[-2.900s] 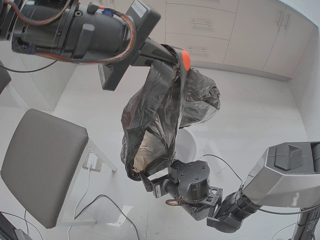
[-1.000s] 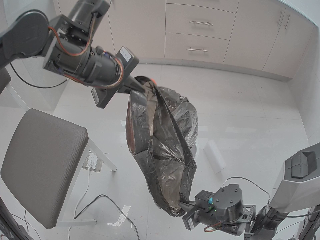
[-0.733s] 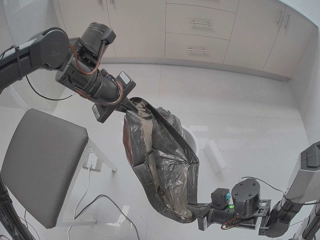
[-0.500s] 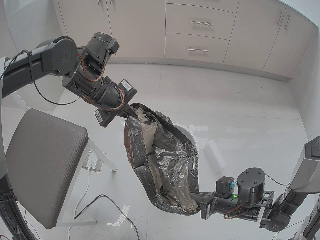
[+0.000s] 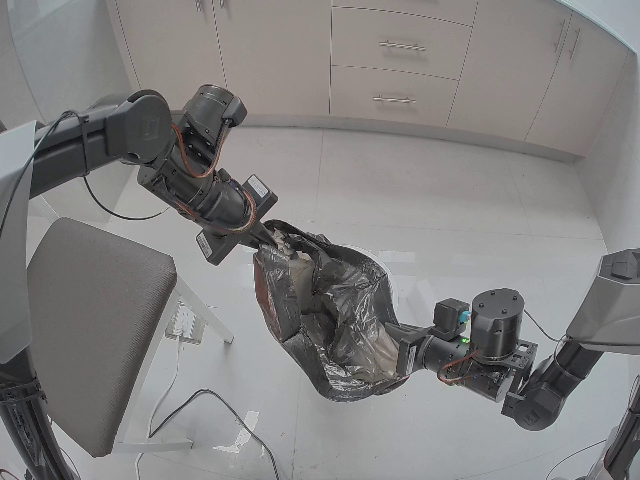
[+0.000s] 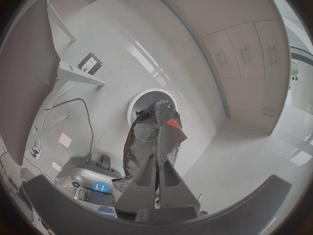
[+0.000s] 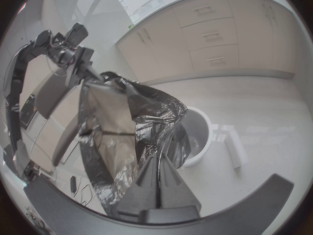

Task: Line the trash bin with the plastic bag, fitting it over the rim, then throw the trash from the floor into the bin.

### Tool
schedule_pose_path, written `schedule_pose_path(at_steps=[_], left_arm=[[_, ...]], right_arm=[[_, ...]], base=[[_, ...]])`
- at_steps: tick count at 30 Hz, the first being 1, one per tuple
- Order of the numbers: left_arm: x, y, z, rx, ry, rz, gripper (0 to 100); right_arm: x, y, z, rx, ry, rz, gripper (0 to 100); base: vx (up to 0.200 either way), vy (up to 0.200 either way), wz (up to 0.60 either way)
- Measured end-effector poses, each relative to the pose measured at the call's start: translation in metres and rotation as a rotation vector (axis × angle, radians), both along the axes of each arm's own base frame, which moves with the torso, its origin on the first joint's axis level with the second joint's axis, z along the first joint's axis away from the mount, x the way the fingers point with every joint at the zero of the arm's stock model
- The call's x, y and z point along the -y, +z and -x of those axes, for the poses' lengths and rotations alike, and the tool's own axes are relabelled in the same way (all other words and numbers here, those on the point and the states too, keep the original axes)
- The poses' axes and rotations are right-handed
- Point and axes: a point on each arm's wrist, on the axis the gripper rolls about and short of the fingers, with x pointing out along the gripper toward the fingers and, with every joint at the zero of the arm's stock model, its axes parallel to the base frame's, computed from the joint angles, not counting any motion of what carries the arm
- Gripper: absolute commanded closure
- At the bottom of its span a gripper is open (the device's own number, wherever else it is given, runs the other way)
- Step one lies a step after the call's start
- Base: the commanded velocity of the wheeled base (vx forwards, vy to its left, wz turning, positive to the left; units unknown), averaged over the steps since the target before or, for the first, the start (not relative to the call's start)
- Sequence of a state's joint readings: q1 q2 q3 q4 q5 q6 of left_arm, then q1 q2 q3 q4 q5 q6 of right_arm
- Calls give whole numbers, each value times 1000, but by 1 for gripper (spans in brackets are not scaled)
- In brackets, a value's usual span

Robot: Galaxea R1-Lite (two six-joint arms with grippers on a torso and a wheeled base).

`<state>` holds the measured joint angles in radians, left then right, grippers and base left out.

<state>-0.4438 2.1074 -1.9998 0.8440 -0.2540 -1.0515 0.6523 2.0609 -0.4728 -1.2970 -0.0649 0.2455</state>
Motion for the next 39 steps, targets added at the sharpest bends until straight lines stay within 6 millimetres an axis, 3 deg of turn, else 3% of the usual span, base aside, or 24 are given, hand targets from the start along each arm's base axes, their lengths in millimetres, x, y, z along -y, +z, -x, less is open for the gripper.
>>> schedule_pose_path(at_steps=[9,15,29,39], left_arm=[[7,-31,-15,-86,-21,2,100],[11,-42,-23,-89,-30,15,100],[-3,-37,-32,-85,-3,95,100],[-21,-45,-44,-111,32,114,100]], right_arm=[[-5,-4,-36,65,-93,7,100],[-9,-5,-57,108,-156,2,100],[-16,13,-84,225,-244,-16,100],[-10,10,-102,263,-273,19,100]], base=[[0,0,0],[0,0,0],[0,0,0],[0,0,0]])
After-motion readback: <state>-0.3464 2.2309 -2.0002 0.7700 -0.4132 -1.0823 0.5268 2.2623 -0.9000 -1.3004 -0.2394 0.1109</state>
